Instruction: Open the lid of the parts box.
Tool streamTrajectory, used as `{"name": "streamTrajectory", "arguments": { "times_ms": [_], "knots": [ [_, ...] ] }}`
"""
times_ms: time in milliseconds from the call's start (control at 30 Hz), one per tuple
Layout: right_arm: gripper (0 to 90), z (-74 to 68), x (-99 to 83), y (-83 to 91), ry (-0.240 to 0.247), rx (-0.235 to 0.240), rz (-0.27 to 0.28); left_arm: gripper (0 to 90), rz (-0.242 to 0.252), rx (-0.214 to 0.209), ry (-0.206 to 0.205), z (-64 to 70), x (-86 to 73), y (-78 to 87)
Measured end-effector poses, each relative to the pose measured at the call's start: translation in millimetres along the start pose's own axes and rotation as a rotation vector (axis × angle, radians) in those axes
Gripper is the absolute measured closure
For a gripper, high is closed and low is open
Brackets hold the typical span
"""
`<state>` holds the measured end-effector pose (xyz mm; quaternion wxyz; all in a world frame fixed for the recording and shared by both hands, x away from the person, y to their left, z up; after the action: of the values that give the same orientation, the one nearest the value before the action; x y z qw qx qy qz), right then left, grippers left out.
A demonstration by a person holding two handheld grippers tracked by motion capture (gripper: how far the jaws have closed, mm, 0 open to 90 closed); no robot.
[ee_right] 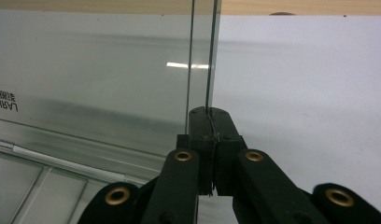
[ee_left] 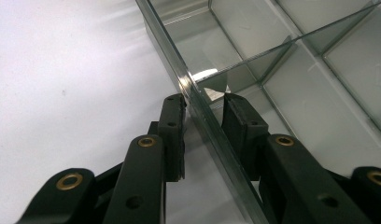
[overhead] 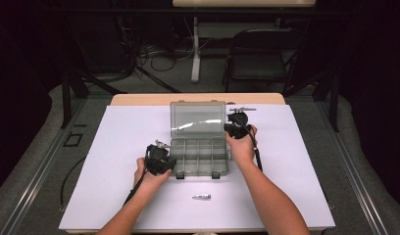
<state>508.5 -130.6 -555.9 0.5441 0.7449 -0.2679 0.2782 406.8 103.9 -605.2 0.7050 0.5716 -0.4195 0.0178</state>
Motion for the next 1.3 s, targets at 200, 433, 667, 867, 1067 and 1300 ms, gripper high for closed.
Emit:
{"name": "streamTrajectory", "arguments": {
  "times_ms": [200, 433, 667, 867, 1067, 1300],
  "knots": [
    [89.4, 0.2, 0.5, -1.8, -0.004, -0.002, -0.015, 69.8, 0.0, 0.0, -0.002, -0.2, 0.0, 0.0],
    [89.6, 0.7, 0.2, -4.3, -0.002, -0.004, -0.014, 69.8, 0.0, 0.0, 0.0, 0.0, 0.0, 0.0],
    [90.0, 2.8, -1.0, -8.7, -0.021, 0.01, -0.019, 69.9, 0.005, 0.005, 0.002, 0.1, 0.2, -0.3],
    [90.0, 4.7, -5.4, -17.0, -0.021, -0.005, -0.034, 69.8, 0.003, 0.004, 0.002, 0.1, 0.1, -0.3],
    [90.0, 6.8, -12.4, -24.8, -0.025, 0.001, -0.029, 69.8, -0.001, 0.0, -0.001, -0.1, 0.0, 0.0],
    [90.0, 7.7, -13.5, -23.1, -0.012, -0.019, -0.051, 69.9, 0.001, 0.001, 0.001, 0.0, -0.1, 0.0]
  ]
}}
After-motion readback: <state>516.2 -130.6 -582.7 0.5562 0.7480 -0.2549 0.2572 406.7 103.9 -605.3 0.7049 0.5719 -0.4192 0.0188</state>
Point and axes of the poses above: each handheld gripper's, and its own axes: y roughly backward along the jaws, x roughly out of its top, z roughly to its right, the point moved 7 cm from there along -y, roughly forward along the jaws, and after that the axes turned 8 degrees about -y, right-handed, at the moved point
